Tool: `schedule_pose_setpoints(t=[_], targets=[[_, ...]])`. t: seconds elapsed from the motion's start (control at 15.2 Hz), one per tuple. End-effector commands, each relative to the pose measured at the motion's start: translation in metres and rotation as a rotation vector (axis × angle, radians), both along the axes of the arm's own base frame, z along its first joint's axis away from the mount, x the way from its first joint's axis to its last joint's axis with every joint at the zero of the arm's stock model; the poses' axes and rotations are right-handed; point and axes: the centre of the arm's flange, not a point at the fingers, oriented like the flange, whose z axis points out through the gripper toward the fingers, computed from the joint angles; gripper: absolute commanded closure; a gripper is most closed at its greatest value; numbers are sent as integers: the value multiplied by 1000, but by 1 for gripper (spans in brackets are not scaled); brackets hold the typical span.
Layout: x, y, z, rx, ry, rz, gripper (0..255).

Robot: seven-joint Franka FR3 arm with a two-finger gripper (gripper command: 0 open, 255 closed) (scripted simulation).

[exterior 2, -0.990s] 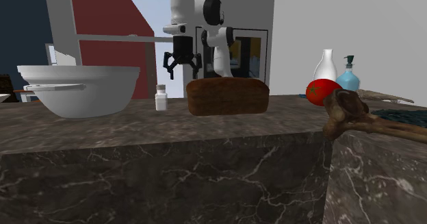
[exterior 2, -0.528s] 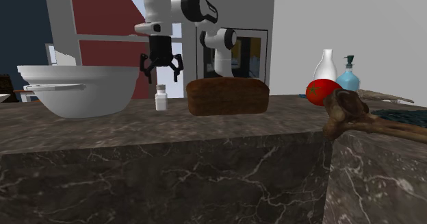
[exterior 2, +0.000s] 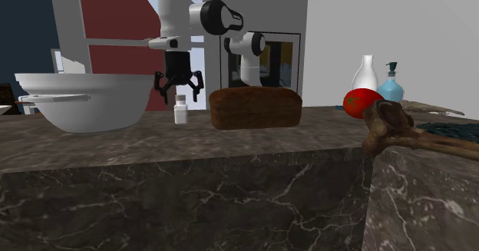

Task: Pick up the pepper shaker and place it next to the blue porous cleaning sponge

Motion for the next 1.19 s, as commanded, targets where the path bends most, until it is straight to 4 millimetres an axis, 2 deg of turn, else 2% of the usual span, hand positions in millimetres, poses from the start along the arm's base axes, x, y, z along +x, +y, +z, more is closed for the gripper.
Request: schedule_pose_setpoints(t=[0.0, 0.4, 0.46, 1.06, 1.12], targets=[[-3, -3, -8, 0, 5, -5, 0], [-3, -3, -8, 0, 5, -5, 0], [-2, -3, -8, 0, 5, -5, 255], [-3, -3, -8, 0, 5, -5, 255], [-3, -3, -2, 0, 5, -5, 255]])
